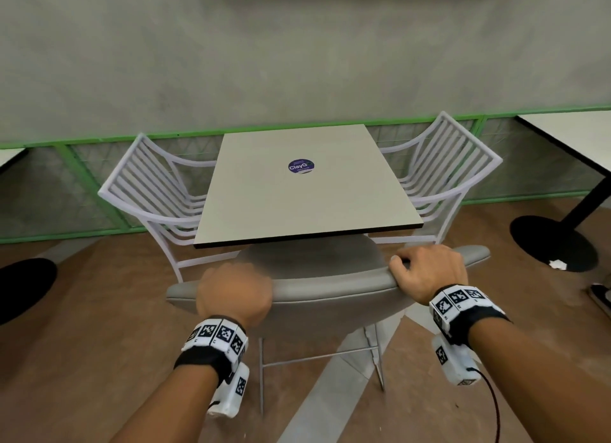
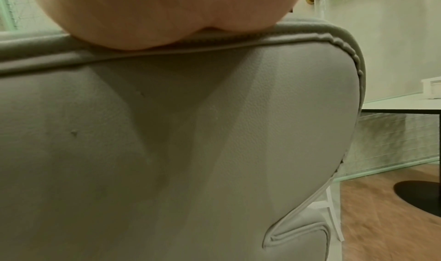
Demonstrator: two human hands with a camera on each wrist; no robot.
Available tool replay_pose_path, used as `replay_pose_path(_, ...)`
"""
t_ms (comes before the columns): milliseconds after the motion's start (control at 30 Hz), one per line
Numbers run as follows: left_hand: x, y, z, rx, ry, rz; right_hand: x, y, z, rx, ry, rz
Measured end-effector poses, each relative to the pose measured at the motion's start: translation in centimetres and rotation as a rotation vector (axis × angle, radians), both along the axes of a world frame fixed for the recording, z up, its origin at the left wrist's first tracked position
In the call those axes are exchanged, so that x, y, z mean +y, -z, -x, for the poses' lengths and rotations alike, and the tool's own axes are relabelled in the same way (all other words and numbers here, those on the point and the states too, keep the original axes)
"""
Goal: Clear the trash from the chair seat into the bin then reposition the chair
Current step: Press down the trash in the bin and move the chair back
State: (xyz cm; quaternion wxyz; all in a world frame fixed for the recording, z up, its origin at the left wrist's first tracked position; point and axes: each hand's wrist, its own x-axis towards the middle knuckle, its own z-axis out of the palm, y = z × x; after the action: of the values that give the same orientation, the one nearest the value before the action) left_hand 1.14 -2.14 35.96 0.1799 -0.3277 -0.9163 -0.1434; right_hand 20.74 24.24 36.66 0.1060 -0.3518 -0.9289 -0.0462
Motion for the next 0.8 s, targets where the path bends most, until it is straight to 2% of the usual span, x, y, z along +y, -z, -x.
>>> replay_pose_path(400, 2.5, -0.2, 3.5, -0.013, -0.041, 0.036, 2.8, -0.2, 3.6, 0.003, -0.038, 0.020)
replay_pose_path(800, 3.3, 0.2, 3.5, -0.024, -0.060, 0.062, 3.7, -0.1, 3.9, 0.015, -0.066, 0.033)
